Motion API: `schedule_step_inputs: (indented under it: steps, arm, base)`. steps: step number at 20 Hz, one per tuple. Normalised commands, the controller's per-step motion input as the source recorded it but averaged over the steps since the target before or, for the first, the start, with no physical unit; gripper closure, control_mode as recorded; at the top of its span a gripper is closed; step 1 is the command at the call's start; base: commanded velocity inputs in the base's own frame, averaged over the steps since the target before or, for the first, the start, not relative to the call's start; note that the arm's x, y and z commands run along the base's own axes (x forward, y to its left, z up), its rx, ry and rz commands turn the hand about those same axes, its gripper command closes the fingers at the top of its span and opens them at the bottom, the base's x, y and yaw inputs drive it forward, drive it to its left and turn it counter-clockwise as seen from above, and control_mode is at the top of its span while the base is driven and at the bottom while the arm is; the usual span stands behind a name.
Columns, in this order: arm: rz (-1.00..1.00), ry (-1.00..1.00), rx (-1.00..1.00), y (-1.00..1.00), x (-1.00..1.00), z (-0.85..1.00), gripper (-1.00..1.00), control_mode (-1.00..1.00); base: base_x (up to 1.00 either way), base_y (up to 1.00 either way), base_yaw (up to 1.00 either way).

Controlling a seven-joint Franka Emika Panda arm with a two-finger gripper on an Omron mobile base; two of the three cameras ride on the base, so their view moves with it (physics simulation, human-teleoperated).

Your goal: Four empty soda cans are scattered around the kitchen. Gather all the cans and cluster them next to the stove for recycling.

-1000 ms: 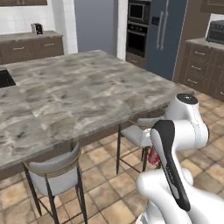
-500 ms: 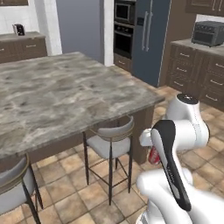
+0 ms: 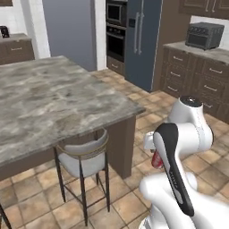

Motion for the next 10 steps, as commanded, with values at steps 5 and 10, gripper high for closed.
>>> schedule_step_inputs:
  steps: [5, 10]
  arm:
    - [0.00, 0.00, 0.00, 0.00, 0.00, 0.00, 1.00, 1.00]
    - [0.00, 0.00, 0.00, 0.00, 0.00, 0.00, 1.00, 1.00]
  base:
    - [0.56, -1.00, 0.03]
    - [0.73, -1.00, 0.01]
